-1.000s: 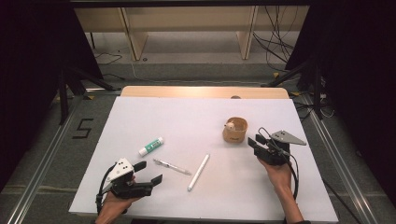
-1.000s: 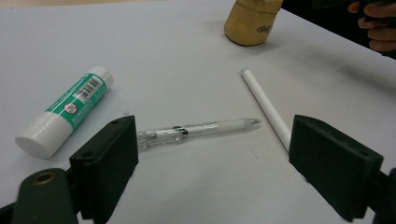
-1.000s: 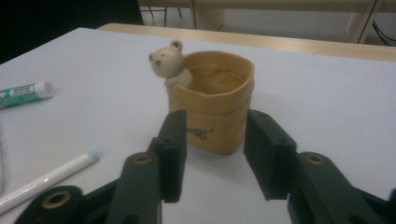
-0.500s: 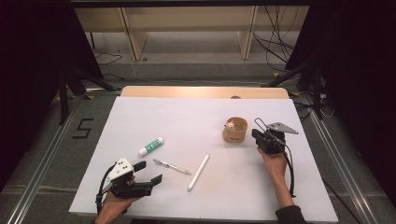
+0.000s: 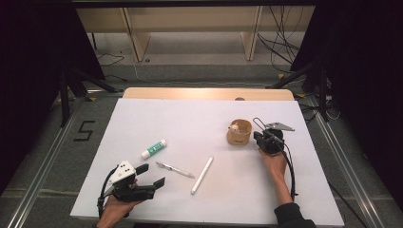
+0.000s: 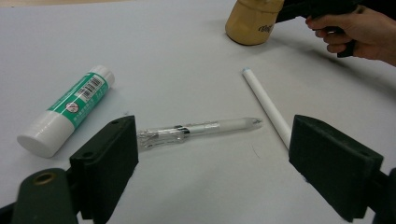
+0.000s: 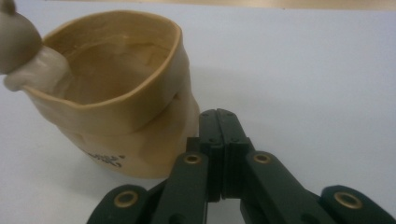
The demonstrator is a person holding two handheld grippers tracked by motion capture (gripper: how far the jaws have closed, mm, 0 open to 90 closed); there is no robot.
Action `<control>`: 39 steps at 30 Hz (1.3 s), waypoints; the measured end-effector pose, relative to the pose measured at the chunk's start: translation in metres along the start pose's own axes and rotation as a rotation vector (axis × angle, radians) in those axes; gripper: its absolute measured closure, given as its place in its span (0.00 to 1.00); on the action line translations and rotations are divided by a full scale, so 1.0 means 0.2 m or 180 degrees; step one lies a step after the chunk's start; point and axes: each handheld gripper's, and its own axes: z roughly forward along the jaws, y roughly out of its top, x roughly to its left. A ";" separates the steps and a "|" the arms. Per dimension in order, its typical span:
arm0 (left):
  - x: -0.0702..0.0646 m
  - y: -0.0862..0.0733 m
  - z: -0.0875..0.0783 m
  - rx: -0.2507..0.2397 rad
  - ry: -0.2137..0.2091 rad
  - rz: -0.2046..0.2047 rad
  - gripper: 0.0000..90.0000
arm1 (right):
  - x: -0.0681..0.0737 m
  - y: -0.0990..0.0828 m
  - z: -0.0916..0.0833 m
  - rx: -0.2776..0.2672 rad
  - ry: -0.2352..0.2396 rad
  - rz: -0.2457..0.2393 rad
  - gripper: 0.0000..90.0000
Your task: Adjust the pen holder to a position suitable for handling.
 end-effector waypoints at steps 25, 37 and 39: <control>0.01 0.00 0.00 0.0024 0.0005 0.0024 0.17 | 0.07 -0.02 0.06 0.0307 -0.0010 0.0033 1.00; 0.00 0.01 0.00 0.0016 -0.0011 0.0034 0.17 | 0.21 0.01 0.13 0.0372 0.0052 -0.0129 1.00; 0.00 0.01 0.00 0.0017 -0.0012 0.0034 0.17 | 0.24 0.02 0.14 0.0388 0.0055 -0.0165 1.00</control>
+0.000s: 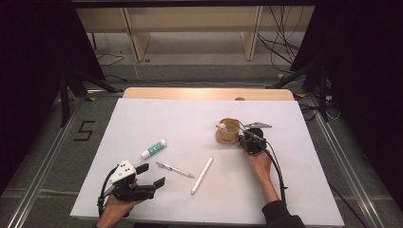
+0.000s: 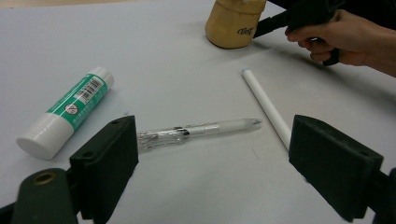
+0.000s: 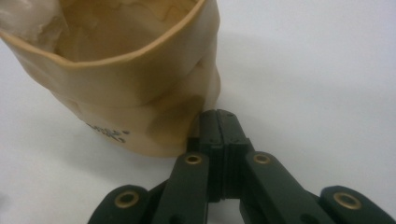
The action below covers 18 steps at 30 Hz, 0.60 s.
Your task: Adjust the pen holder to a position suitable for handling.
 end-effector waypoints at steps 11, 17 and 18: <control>0.00 0.00 0.00 -0.0012 0.0004 -0.0009 0.17 | 0.16 0.05 0.07 0.0049 0.0097 -0.0162 1.00; 0.00 0.00 -0.01 -0.0017 0.0005 -0.0012 0.17 | 0.24 0.08 0.11 0.0063 0.0149 -0.0228 1.00; 0.00 0.00 -0.01 -0.0019 0.0004 -0.0012 0.17 | 0.25 0.08 0.11 0.0066 0.0151 -0.0244 1.00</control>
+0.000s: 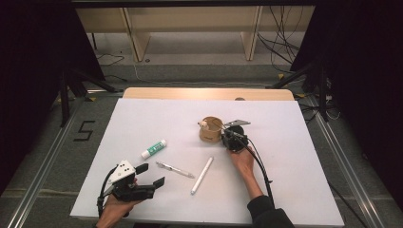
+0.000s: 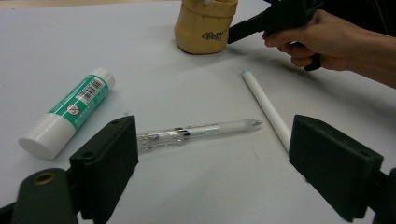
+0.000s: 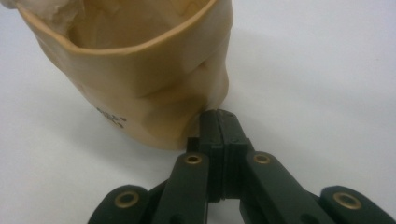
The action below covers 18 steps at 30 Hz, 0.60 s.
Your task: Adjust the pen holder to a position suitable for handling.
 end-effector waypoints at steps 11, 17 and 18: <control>0.00 0.00 0.00 -0.0004 -0.0006 -0.0001 0.17 | 0.05 0.03 0.03 0.0007 0.0006 -0.0054 1.00; 0.00 0.00 0.00 -0.0005 -0.0007 -0.0001 0.17 | 0.07 0.04 0.05 0.0009 0.0023 -0.0062 1.00; 0.00 0.00 0.00 -0.0005 -0.0007 -0.0001 0.17 | 0.08 0.04 0.05 0.0007 0.0027 -0.0058 1.00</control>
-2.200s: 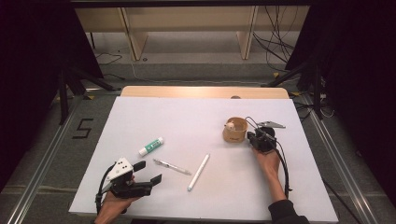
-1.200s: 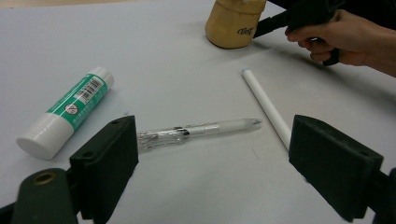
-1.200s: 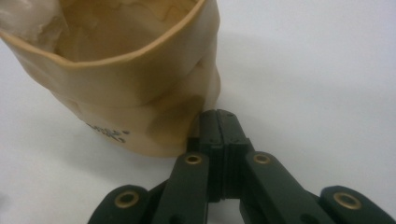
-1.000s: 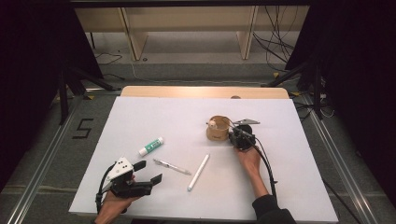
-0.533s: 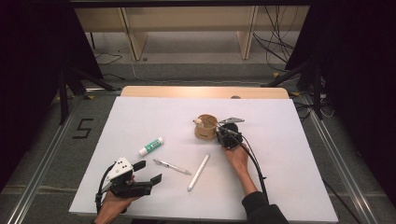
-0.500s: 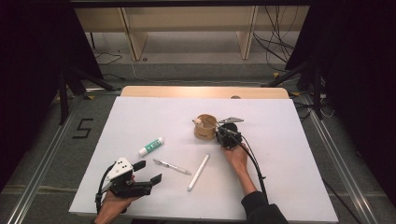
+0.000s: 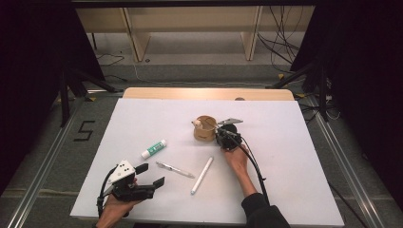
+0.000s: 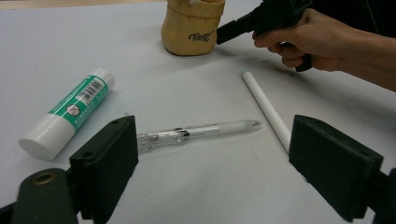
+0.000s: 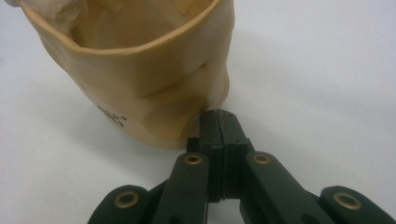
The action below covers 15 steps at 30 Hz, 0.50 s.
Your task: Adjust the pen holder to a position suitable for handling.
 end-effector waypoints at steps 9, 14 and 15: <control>0.00 0.00 0.00 -0.0006 0.0004 -0.0004 0.17 | 0.00 0.01 0.01 0.0005 0.0002 -0.0007 1.00; 0.01 0.00 -0.01 -0.0001 0.0014 -0.0010 0.17 | -0.02 0.02 -0.03 -0.0082 -0.0008 0.0029 0.98; 0.01 0.00 -0.01 -0.0008 0.0013 -0.0010 0.17 | -0.03 0.02 -0.05 -0.0107 -0.0018 0.0032 0.97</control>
